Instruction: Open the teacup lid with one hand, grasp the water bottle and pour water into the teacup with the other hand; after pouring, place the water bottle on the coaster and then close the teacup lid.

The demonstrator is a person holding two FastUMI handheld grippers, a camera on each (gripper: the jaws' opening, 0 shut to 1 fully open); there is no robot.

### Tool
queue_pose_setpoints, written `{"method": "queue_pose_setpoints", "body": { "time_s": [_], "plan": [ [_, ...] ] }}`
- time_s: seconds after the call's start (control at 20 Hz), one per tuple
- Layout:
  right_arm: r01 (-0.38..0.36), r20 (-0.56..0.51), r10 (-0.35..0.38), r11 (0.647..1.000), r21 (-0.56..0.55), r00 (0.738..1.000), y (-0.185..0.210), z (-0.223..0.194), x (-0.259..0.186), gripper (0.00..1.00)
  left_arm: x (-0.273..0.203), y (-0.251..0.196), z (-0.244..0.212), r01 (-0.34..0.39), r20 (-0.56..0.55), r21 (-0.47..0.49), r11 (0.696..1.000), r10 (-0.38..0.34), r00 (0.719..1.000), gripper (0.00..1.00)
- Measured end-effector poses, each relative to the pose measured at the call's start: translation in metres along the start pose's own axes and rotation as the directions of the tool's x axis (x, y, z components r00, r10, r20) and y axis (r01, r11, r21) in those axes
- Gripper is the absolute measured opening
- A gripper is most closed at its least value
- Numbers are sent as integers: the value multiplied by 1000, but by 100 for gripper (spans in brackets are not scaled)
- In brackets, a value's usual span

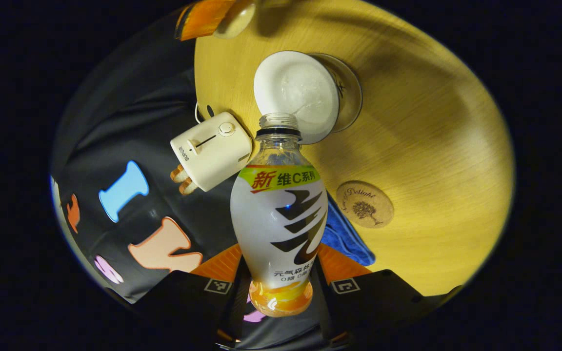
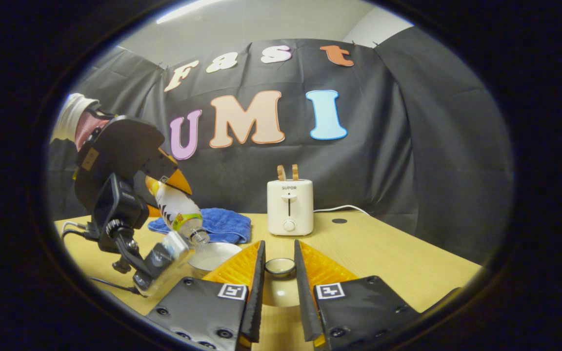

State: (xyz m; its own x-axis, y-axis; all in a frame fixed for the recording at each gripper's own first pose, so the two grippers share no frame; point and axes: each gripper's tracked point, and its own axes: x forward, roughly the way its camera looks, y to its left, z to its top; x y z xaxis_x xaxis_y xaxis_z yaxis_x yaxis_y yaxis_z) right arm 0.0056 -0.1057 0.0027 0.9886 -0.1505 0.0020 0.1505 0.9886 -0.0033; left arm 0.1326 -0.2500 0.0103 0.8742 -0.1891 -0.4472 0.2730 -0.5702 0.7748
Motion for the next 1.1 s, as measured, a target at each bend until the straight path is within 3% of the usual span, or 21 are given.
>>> {"method": "queue_pose_setpoints", "body": {
  "time_s": [0.25, 0.4, 0.5, 0.65, 0.8, 0.9, 0.95, 1.1],
  "plan": [
    [0, 0, 0, 1000, 0, 1000, 0, 0, 0, 37, -3, -23, 6, 59, 104, -259, 964, -33, 994, 59],
    [0, 0, 0, 1000, 0, 1000, 0, 0, -1, 37, -2, -24, 3, 62, 157, -452, 890, 11, 988, 58],
    [0, 0, 0, 1000, 0, 1000, 0, 0, 0, 37, -7, -20, 4, 60, 199, -582, 811, 71, 977, 59],
    [0, 0, 0, 1000, 0, 1000, 0, 1, 0, 37, -13, -18, -2, 80, 229, -769, 634, 157, 961, 58],
    [0, 0, 0, 1000, 0, 1000, 0, 0, -1, 38, -18, -6, -4, 110, 241, -904, 412, 281, 929, 58],
    [0, 0, 0, 1000, 0, 1000, 0, 0, -1, 37, -18, 1, -7, 155, 229, -962, 227, 354, 907, 57],
    [0, 1, 0, 1000, 0, 1000, 0, 0, 0, 37, -17, 6, -11, 188, 220, -975, 118, 393, 893, 58],
    [0, 1, 0, 1000, 0, 1000, 0, 0, 0, 38, -12, 10, -20, 286, 177, -943, -168, 475, 862, 57]
  ]
}}
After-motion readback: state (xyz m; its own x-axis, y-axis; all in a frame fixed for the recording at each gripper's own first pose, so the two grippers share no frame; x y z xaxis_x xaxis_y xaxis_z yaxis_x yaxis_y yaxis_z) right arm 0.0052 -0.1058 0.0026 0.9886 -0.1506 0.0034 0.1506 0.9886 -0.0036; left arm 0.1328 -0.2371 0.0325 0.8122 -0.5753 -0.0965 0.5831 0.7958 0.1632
